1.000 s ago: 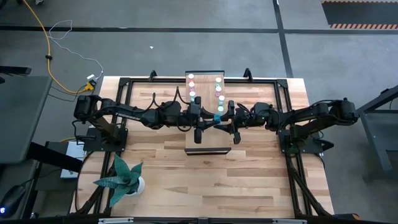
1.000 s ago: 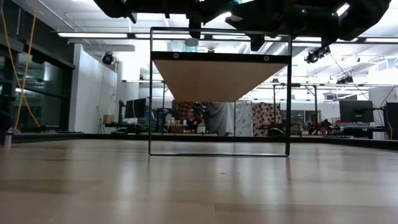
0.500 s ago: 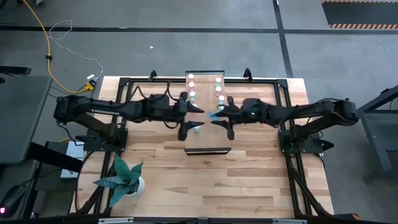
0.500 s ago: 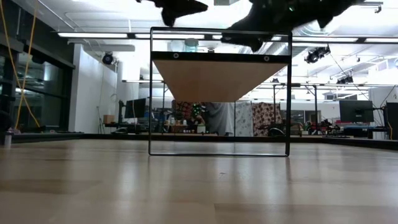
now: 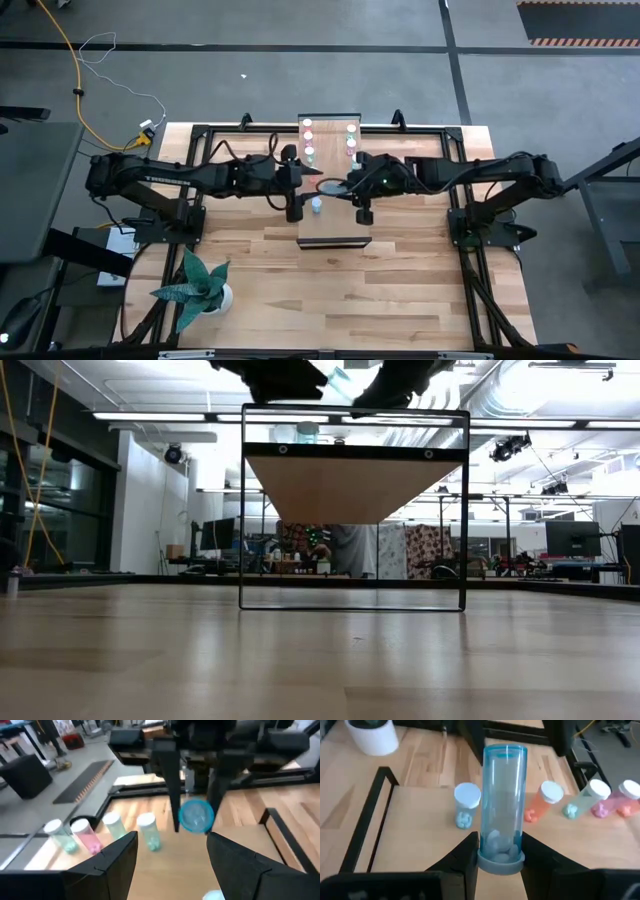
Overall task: Pick and place medicine bottles onto shelf by color
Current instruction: Put the transparent blue pill bottle on the shelf
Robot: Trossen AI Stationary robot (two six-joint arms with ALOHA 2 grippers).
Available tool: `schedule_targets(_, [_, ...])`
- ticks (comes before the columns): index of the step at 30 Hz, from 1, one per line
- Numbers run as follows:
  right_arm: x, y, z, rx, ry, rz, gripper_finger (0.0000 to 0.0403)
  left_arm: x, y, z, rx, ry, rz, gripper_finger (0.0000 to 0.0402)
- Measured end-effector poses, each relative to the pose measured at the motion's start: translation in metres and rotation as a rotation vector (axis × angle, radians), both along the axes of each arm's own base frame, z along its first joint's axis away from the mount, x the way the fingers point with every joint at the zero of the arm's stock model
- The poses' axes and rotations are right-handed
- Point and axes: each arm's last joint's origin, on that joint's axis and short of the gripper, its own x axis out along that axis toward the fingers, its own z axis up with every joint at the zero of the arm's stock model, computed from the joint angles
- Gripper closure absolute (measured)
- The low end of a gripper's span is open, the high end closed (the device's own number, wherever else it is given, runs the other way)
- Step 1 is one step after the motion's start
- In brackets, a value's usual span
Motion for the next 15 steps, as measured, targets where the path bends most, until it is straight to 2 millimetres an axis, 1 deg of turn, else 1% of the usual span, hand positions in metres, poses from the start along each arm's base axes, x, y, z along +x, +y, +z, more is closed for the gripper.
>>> schedule_targets(4, [0.0, 0.0, 0.002, -0.016, 0.019, -0.015, 0.0299, 0.001, -0.002, 0.002, -0.003, -0.018, -0.033, 0.0173])
schedule_targets(9, [0.0, 0.0, 0.001, -0.031, 0.024, -0.009, 0.0299, 0.002, -0.005, 0.004, -0.019, -0.049, -0.125, 0.0173])
schedule_targets(15, [0.0, 0.0, 0.001, -0.042, 0.033, -0.001, 0.0299, 0.011, -0.004, 0.002, -0.004, -0.089, -0.112, 0.0174])
